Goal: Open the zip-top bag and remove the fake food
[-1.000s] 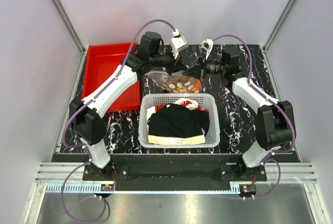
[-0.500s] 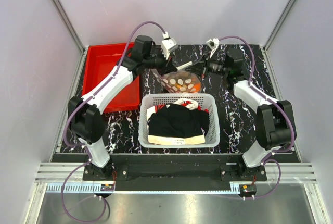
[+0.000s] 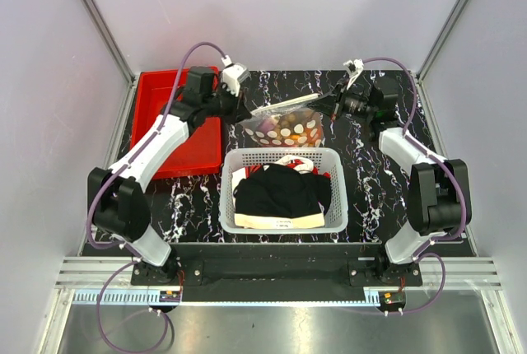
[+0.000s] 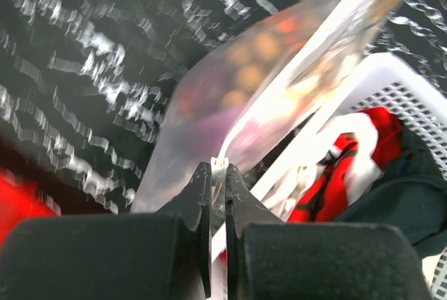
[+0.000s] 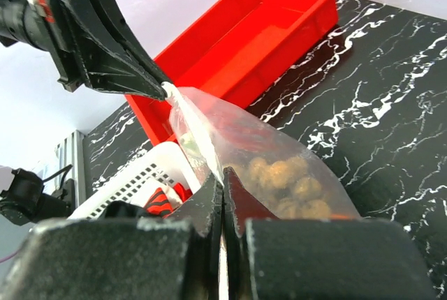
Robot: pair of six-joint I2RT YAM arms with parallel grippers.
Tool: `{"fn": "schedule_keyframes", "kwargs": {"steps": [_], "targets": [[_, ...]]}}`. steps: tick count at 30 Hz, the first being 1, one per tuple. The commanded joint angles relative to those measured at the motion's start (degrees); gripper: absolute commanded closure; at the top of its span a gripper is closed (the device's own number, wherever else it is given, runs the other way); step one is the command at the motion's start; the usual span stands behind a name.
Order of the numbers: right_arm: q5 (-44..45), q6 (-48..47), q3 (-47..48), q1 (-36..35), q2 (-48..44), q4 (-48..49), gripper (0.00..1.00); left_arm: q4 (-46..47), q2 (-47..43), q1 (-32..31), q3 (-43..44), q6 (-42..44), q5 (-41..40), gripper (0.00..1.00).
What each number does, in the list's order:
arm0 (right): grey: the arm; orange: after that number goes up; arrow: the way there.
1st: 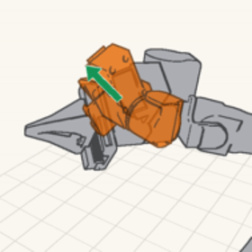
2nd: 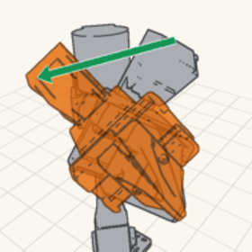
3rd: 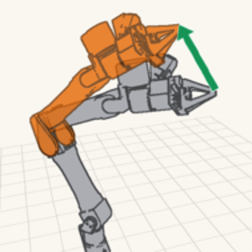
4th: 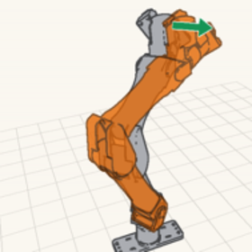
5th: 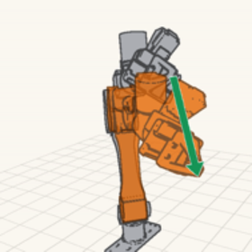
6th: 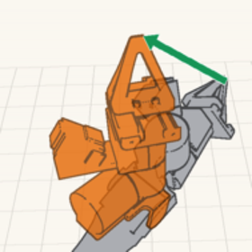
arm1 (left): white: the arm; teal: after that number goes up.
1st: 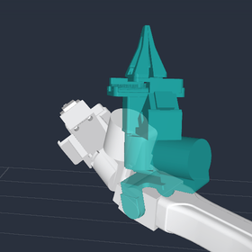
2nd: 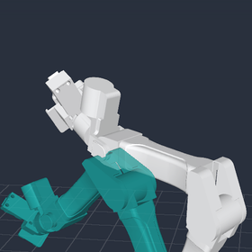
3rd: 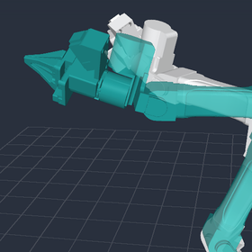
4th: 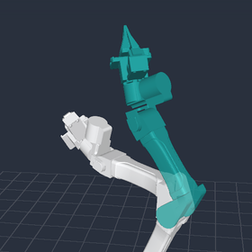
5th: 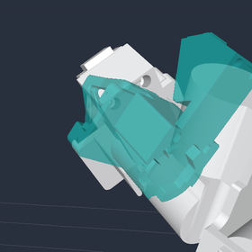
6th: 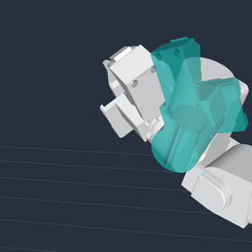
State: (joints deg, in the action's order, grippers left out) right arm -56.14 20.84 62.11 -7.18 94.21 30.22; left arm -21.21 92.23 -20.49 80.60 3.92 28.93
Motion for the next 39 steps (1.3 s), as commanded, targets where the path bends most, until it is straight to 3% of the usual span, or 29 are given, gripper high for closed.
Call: {"fn": "schedule_keyframes", "kwargs": {"steps": [1,9,14,18,19,23,32,39], "targets": [[3.4,-0.9,0.6,2.0,-1.8,4.2,1.0,-4.6,-3.6,3.0,-3.4,-5.6,-7.5,1.0],[2.0,-2.6,3.1,2.3,0.6,3.4,1.0,-9.6,-8.0,3.3,-7.7,-5.9,-11.1,1.0],[-3.3,-6.4,3.9,2.3,1.9,1.0,1.0,-10.4,-11.1,3.3,-8.5,-4.3,-6.6,0.98],[-10.6,-5.4,4.3,2.4,3.5,4.0,1.0,-9.6,-12.0,3.3,-6.2,-3.0,0.1,0.7],[-13.4,-3.3,4.1,2.4,3.9,5.6,1.0,-9.6,-11.8,3.3,-5.4,-2.8,0.8,0.6],[-18.6,1.3,4.7,2.2,6.1,11.8,1.0,-8.5,-8.9,3.2,1.4,-2.5,6.1,0.5],[-19.9,3.2,4.7,2.1,6.7,13.4,1.0,-8.3,4.4,-1.1,15.9,-0.8,13.1,0.48],[-20.1,3.3,4.8,1.8,6.9,13.2,1.0,-8.3,10.2,-2.4,18.3,-0.2,15.8,0.51]]}}
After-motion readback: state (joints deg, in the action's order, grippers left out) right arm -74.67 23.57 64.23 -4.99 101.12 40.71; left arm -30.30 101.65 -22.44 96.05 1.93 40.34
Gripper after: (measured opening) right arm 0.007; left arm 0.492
